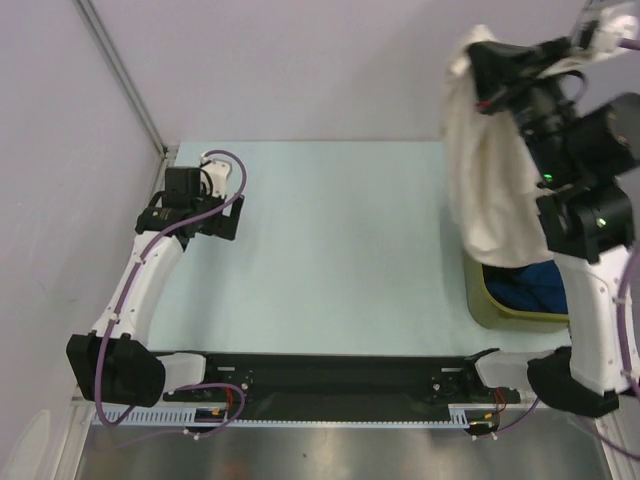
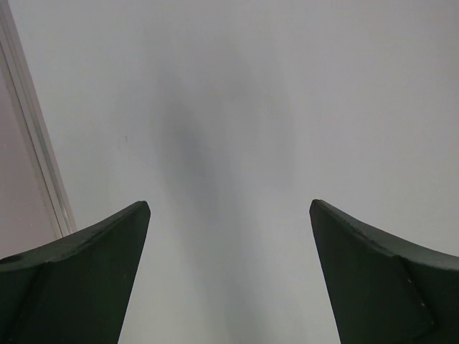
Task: Fold and stack the t-shirts
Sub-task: Move the tshirt to the center of the board, then flatten the tshirt out
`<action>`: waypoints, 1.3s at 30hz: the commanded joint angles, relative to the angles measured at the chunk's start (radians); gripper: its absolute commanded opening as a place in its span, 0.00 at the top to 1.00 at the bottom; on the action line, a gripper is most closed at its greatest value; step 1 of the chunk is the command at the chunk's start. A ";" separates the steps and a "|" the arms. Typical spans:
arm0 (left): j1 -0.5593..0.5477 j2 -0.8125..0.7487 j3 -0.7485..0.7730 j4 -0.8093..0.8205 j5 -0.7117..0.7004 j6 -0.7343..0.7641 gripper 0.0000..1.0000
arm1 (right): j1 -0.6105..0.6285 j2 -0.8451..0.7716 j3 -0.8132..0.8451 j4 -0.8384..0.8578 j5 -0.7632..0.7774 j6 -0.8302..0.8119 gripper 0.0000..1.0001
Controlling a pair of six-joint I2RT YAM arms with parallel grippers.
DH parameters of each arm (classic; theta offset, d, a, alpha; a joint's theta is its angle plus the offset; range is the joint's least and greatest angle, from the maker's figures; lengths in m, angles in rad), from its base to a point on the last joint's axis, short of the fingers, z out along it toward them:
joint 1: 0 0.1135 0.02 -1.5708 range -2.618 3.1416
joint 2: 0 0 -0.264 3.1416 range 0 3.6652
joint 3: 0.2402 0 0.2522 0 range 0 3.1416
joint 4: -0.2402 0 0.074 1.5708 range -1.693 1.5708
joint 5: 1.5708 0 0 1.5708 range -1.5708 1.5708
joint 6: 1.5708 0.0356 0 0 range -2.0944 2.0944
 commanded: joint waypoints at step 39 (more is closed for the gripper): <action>-0.281 0.349 0.246 0.048 0.194 0.096 0.05 | -0.113 0.542 -0.294 -0.210 -0.033 0.330 0.18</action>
